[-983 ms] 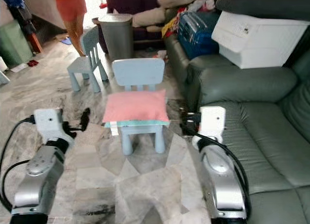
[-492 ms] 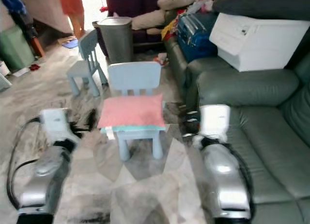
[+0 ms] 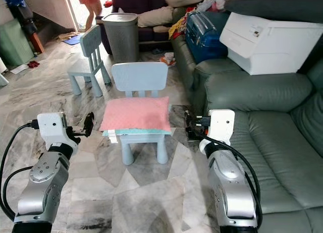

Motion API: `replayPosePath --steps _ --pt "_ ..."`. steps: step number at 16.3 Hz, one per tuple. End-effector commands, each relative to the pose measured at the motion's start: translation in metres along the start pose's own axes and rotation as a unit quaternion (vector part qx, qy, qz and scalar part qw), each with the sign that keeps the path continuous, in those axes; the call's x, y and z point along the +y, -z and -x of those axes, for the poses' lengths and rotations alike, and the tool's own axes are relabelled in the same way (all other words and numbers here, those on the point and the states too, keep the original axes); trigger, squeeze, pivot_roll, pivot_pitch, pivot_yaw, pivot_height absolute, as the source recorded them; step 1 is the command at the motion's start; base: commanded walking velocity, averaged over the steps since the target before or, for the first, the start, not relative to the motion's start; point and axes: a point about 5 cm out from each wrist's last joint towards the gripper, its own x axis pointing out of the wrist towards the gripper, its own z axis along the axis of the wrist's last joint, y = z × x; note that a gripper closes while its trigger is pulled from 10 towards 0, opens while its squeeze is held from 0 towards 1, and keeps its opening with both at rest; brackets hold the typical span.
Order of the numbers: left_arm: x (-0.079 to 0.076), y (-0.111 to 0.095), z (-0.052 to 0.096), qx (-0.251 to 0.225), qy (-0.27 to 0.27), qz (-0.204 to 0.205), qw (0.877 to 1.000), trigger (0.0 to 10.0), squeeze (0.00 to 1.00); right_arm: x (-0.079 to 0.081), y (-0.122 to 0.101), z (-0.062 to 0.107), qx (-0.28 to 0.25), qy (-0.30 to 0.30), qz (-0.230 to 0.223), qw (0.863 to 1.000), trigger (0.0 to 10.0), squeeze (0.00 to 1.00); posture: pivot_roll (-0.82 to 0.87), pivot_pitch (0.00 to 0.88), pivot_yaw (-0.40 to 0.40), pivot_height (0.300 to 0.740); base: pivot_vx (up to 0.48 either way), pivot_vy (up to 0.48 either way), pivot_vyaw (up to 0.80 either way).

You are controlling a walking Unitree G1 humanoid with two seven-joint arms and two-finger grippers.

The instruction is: Move the pillow to the sofa

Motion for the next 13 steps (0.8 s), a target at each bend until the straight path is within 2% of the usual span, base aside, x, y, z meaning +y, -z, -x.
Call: replayPosePath --steps 1,2,3,4,9,13 --pt "0.0022 0.0 -0.0012 0.002 -0.008 -0.005 1.0 10.0 0.0 0.0034 -0.002 -0.0004 -0.006 -0.007 -0.012 1.0 10.0 0.0 -0.09 0.011 0.05 0.74 0.0 0.0 0.0" --pt "0.0025 0.0002 -0.0011 0.003 -0.01 -0.003 1.0 10.0 0.0 0.003 -0.0011 -0.0001 -0.003 0.005 -0.03 1.0 10.0 0.0 -0.09 0.011 0.05 0.74 0.0 0.0 0.0" --pt "0.003 0.0004 -0.0011 0.003 -0.014 -0.002 1.0 10.0 0.0 0.0003 -0.0012 0.0001 -0.006 0.014 0.009 1.0 10.0 0.0 -0.09 0.01 0.051 0.74 0.0 0.0 0.0" --pt "0.0037 0.0006 -0.0012 0.004 -0.016 0.0 1.0 10.0 0.0 -0.0009 0.0013 0.0008 0.007 0.014 0.017 1.0 10.0 0.0 -0.09 0.009 0.05 0.74 0.0 0.0 0.0" --pt "0.0048 0.0013 -0.0023 0.009 -0.018 -0.002 1.0 10.0 0.0 -0.0006 -0.0006 -0.0004 0.004 0.006 0.008 1.0 10.0 0.0 -0.09 0.006 0.051 0.74 0.0 0.0 0.0" --pt "0.0046 0.002 -0.0023 0.011 -0.015 -0.002 1.0 10.0 0.0 -0.0003 -0.0003 0.0006 0.005 0.006 0.01 1.0 10.0 0.0 -0.09 0.003 0.053 0.74 0.0 0.328 0.0"
